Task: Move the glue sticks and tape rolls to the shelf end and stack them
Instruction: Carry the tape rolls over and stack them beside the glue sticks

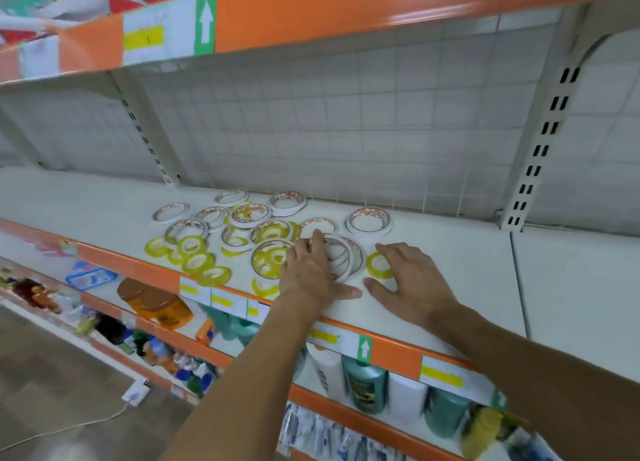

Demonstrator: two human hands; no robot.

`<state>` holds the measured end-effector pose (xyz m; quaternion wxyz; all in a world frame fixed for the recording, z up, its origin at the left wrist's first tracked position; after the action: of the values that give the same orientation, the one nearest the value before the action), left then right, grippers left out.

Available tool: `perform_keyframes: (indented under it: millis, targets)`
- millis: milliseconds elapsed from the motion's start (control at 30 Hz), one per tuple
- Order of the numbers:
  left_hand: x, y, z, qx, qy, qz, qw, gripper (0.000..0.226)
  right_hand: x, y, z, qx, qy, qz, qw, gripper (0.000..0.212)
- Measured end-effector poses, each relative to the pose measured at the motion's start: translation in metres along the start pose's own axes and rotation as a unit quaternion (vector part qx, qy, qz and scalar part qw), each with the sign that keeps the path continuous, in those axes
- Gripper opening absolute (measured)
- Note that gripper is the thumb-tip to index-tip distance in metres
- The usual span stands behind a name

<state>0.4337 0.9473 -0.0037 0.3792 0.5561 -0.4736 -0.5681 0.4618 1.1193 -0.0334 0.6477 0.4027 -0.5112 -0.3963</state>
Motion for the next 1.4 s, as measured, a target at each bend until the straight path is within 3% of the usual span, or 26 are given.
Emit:
perform_keyframes:
  millis: [333, 567, 800, 1000, 1200, 1267, 1400]
  targets:
    - [-0.001, 0.000, -0.016, -0.062, -0.011, 0.012, 0.998, 0.112, 0.001, 0.001, -0.008, -0.007, -0.002, 0.020, 1.000, 0.070]
    - [-0.028, 0.013, -0.021, -0.121, -0.075, -0.003, 0.990, 0.104, -0.003, 0.017, -0.021, -0.017, -0.007, 0.100, 0.995, 0.074]
    - [-0.072, -0.012, -0.020, -0.069, -0.115, 0.009, 0.991, 0.110, -0.032, 0.041, -0.037, -0.046, -0.095, 0.172, 0.979, 0.049]
    - [-0.102, -0.036, -0.018, -0.015, -0.160, -0.001, 0.987, 0.105, -0.041, 0.043, -0.037, 0.055, -0.110, 0.156, 0.980, 0.083]
    - [-0.112, -0.041, -0.021, 0.033, -0.176, -0.030, 0.983, 0.126, -0.047, 0.044, -0.026, 0.100, -0.147, 0.085, 0.980, 0.062]
    - [-0.107, -0.041, -0.021, 0.056, -0.173, -0.052, 0.982, 0.131, -0.050, 0.040, -0.023, 0.116, -0.150, 0.075, 0.979, 0.063]
    - [-0.086, -0.032, -0.023, 0.118, -0.162, -0.079, 0.977, 0.126, -0.040, 0.041, -0.025, 0.133, -0.115, 0.062, 0.982, 0.097]
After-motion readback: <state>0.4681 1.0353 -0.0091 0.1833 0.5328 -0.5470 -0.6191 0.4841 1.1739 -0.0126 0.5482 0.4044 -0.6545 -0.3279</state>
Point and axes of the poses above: each hand's wrist, its own z-axis towards the middle knuckle, its own y-axis out of the back of the hand, x = y × z, the point moved 5 cm from there along z, towards the middle knuckle, and after that the axes turned 2 degrees about x, right-handed, at the moved point
